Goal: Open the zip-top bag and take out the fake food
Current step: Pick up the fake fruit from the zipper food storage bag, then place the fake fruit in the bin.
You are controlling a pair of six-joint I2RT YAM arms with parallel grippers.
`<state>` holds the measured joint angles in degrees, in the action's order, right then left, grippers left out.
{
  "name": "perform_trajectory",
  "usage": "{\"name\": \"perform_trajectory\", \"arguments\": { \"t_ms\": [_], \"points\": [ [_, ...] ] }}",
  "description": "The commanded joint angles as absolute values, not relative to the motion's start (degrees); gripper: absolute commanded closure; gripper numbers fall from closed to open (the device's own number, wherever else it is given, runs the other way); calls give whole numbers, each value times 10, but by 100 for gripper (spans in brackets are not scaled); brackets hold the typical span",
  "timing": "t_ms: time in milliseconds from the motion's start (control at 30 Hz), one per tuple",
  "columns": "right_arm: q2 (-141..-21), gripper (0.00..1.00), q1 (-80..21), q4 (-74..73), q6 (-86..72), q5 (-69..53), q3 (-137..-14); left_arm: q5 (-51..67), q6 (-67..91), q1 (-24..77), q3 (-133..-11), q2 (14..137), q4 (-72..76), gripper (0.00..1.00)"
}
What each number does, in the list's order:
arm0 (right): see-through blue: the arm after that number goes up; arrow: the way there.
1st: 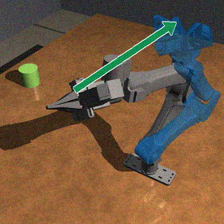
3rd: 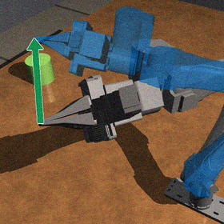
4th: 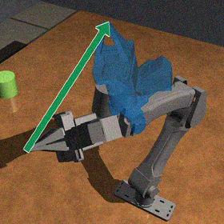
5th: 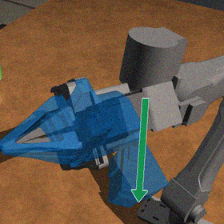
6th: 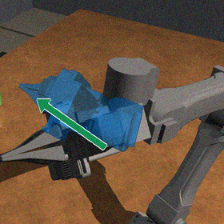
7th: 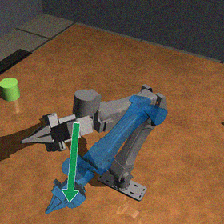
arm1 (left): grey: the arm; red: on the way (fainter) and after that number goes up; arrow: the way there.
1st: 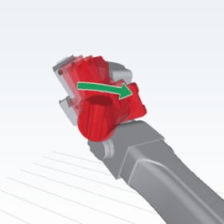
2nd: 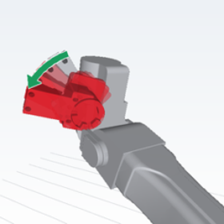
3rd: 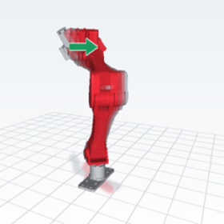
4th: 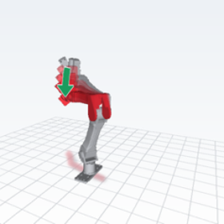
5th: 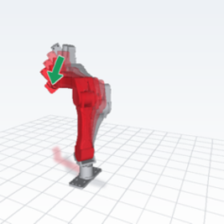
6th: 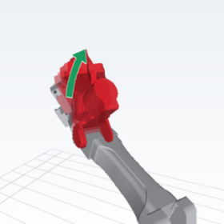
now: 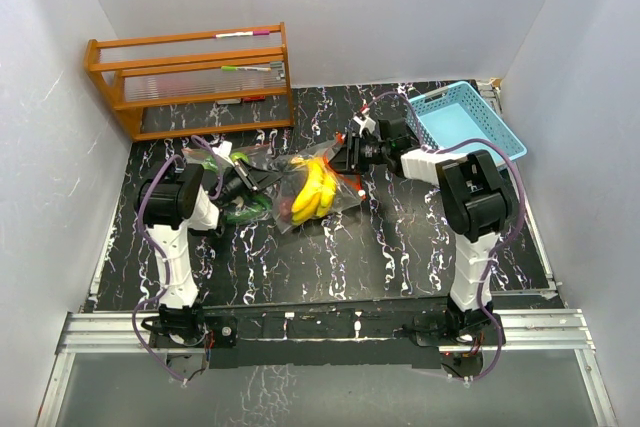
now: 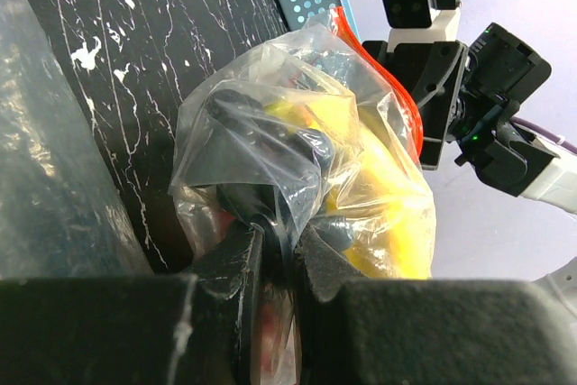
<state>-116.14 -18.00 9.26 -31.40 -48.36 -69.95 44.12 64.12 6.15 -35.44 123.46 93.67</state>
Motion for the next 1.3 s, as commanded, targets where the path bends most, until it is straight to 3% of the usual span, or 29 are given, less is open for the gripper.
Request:
{"name": "perform_trajectory", "arguments": {
  "t_ms": [0,600,1267],
  "points": [
    [-1115,92,-190,90,-310,-499,-674,442,625,68,-343,1223,1026,100],
    [-937,92,-51,127,-349,-425,-553,407,614,70,-296,1207,1025,100],
    [-872,92,90,108,-344,-136,-610,395,611,70,-283,1202,1025,100]
  ]
}}
